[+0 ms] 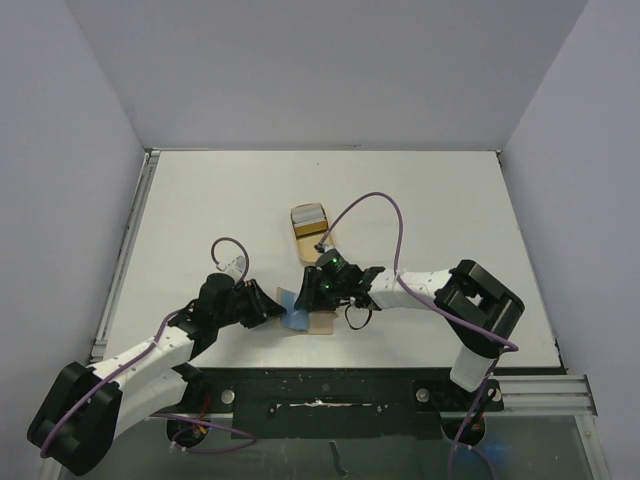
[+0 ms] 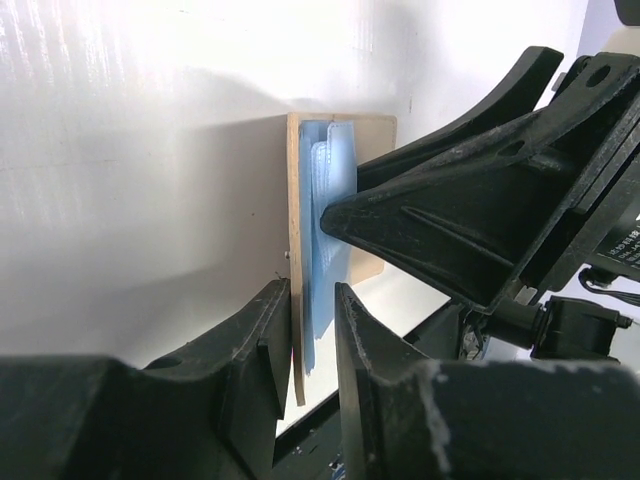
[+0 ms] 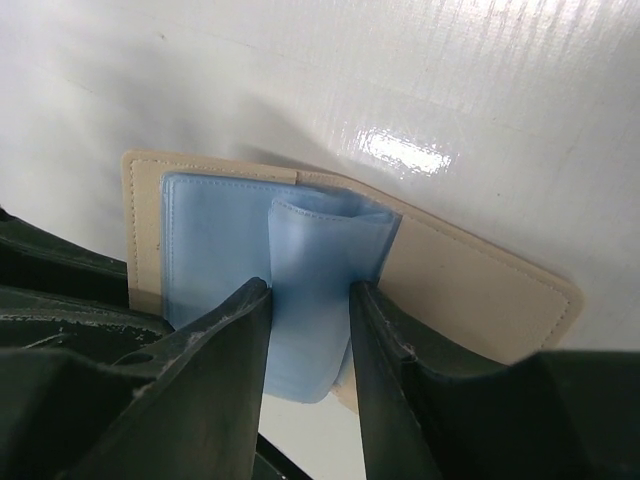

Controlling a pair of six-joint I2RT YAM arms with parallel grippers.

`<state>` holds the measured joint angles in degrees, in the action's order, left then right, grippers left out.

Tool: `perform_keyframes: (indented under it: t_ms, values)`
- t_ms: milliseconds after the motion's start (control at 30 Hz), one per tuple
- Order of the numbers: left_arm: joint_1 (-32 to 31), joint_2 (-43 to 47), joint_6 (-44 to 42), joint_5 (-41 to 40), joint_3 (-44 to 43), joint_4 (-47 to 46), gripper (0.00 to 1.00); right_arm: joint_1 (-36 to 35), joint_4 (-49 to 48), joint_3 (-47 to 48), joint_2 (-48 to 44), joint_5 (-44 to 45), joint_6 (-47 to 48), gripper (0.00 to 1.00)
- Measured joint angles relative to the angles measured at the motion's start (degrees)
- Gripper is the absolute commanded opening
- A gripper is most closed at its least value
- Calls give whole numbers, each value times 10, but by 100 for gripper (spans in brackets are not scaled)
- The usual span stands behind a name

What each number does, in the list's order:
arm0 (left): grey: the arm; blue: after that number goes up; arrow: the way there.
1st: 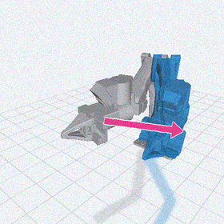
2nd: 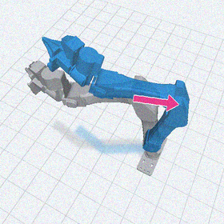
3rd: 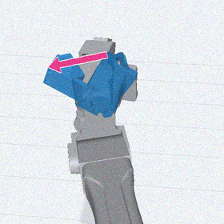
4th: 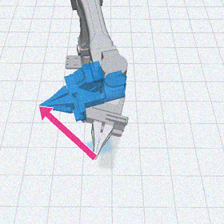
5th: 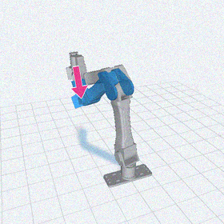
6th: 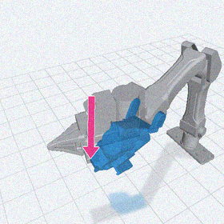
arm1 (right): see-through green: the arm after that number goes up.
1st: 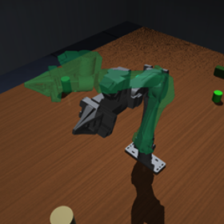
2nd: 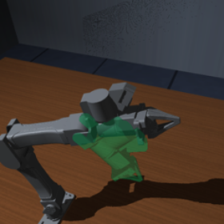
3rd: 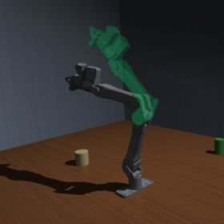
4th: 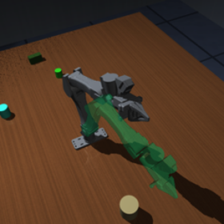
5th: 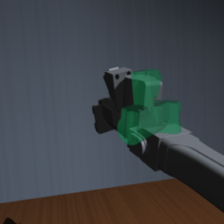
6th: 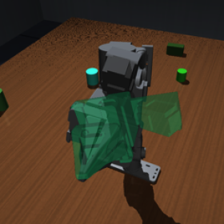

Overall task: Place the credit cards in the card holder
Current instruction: Open the card holder at the center of the board.

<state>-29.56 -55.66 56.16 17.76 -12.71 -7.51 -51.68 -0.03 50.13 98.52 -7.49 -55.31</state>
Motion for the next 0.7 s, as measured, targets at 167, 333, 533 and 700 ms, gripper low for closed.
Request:
perform_keyframes:
  t_ms: [167, 333, 533, 700]
  values:
    - [0, -6, -1, -4, -3, 0, 10, 0, 1, -2, 0, 3, 2, 35]
    - [0, -13, -3, -7, -3, 0, 0, 0, 4, -7, -7, 9, 5, 35]
    - [0, -13, -3, -7, -4, 0, 0, 0, 42, -8, -26, 34, 11, 37]
    - [0, -5, -3, -5, -16, 7, 0, -1, 122, -19, -95, 96, 11, 38]
